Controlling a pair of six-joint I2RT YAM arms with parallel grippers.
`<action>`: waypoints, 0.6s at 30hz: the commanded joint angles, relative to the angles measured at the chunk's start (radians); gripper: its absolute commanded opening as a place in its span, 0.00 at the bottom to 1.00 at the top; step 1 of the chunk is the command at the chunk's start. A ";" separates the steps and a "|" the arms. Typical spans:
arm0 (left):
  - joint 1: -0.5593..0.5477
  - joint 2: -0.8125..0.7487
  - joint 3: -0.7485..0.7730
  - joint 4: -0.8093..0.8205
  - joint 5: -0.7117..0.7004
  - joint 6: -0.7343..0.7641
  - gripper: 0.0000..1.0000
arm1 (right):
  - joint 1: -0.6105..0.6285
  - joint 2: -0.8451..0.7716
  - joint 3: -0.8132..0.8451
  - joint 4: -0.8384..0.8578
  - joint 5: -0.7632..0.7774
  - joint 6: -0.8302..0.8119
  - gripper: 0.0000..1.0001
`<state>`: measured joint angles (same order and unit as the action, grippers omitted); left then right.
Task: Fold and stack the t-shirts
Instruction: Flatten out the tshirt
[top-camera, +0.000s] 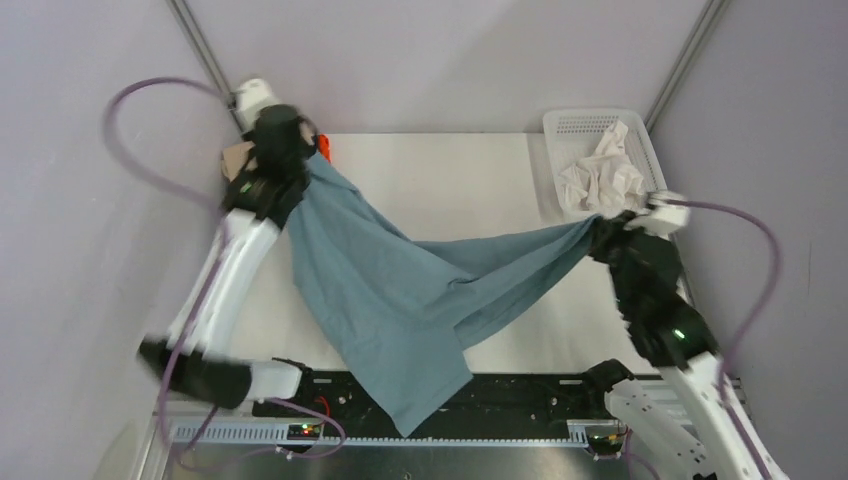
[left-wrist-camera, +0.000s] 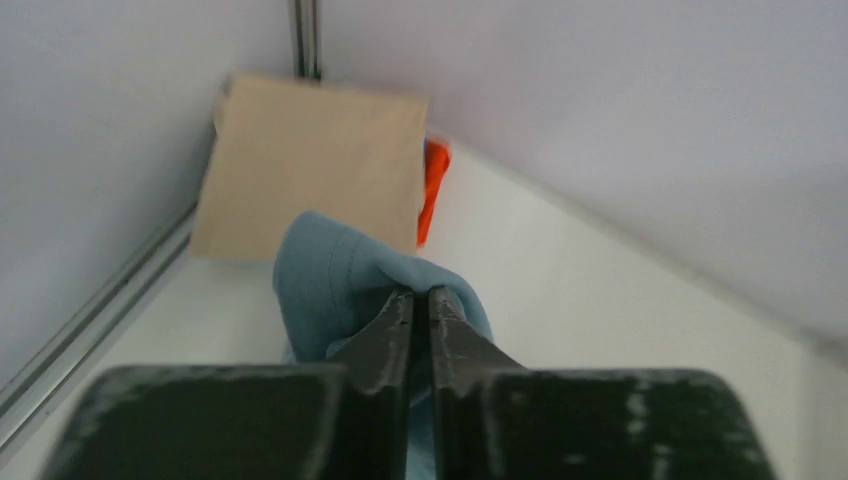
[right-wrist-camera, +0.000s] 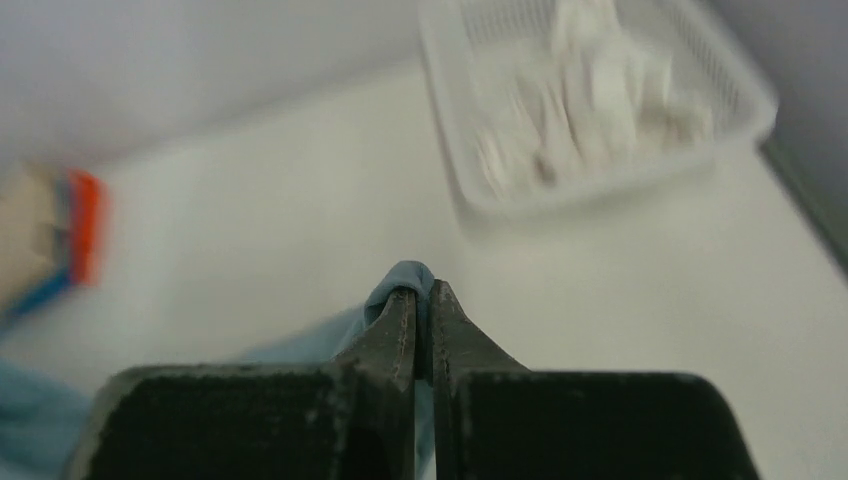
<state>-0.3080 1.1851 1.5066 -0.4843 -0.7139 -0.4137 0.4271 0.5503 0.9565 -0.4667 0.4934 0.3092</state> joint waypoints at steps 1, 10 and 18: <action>0.068 0.296 0.073 -0.020 0.171 -0.045 0.19 | -0.083 0.177 -0.201 0.025 -0.005 0.142 0.00; 0.031 0.617 0.231 -0.043 0.378 -0.037 1.00 | -0.270 0.519 -0.322 0.194 -0.188 0.233 0.01; -0.286 0.219 -0.259 -0.041 0.310 -0.083 1.00 | -0.290 0.559 -0.360 0.239 -0.220 0.233 0.03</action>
<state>-0.4206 1.6245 1.4380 -0.5140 -0.3752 -0.4450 0.1524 1.0962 0.6106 -0.2943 0.2962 0.5251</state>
